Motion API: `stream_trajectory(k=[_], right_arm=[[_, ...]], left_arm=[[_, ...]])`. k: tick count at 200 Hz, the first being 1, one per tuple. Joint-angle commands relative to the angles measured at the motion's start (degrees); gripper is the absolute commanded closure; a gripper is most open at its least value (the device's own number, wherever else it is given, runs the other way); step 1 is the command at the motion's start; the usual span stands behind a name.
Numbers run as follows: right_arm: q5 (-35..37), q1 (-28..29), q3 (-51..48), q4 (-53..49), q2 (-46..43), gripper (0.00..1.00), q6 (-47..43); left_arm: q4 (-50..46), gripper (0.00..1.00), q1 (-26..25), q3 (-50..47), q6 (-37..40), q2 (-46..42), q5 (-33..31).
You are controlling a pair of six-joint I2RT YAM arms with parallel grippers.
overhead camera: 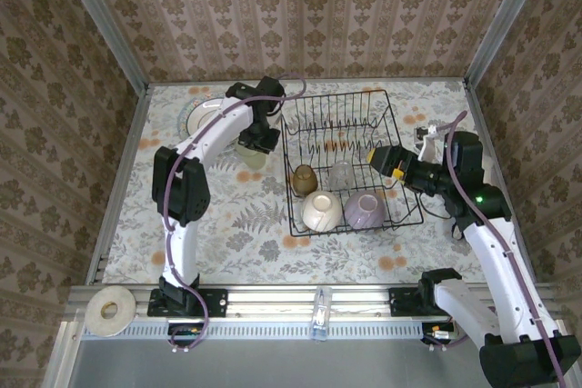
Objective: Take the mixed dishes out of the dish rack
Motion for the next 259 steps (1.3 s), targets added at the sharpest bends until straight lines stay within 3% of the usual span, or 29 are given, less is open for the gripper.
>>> stream_trajectory(k=[1,79,143,193,205,216,220,259], right_arm=[[-1.24,0.54,-0.69,1.94,-0.74,0.0,1.13],[-0.97,0.93,-0.72,1.59,-1.09,0.0,0.95],[-0.71,1.11,-0.03,1.41,-1.15,0.0,0.9],[-0.18,1.54,0.77,1.26,-0.78,0.0,0.78],[0.08,1.71,0.98,1.07,-0.81,0.0,0.78],[0.3,1.81,1.2,0.99,-0.79,0.0,0.83],[0.39,1.94,1.3,0.89,-0.78,0.0,0.9],[1.35,3.08,2.48,0.14,0.01,0.0,0.78]], left_arm=[[-0.47,0.84,-0.07,0.59,0.5,-0.88,0.71],[-1.29,0.76,-0.59,0.82,0.37,-3.78,0.37],[-3.73,0.64,-1.21,3.55,0.99,-10.65,-1.96],[-1.06,0.41,-1.71,1.16,1.92,-19.74,-1.2],[1.14,0.3,-1.91,-1.16,1.95,-22.87,-0.47],[3.7,0.12,-1.91,-3.81,1.58,-26.15,0.47],[4.8,0.01,-1.91,-4.89,1.52,-27.46,0.86],[18.05,0.0,-1.4,-19.01,-0.24,-42.3,4.68]])
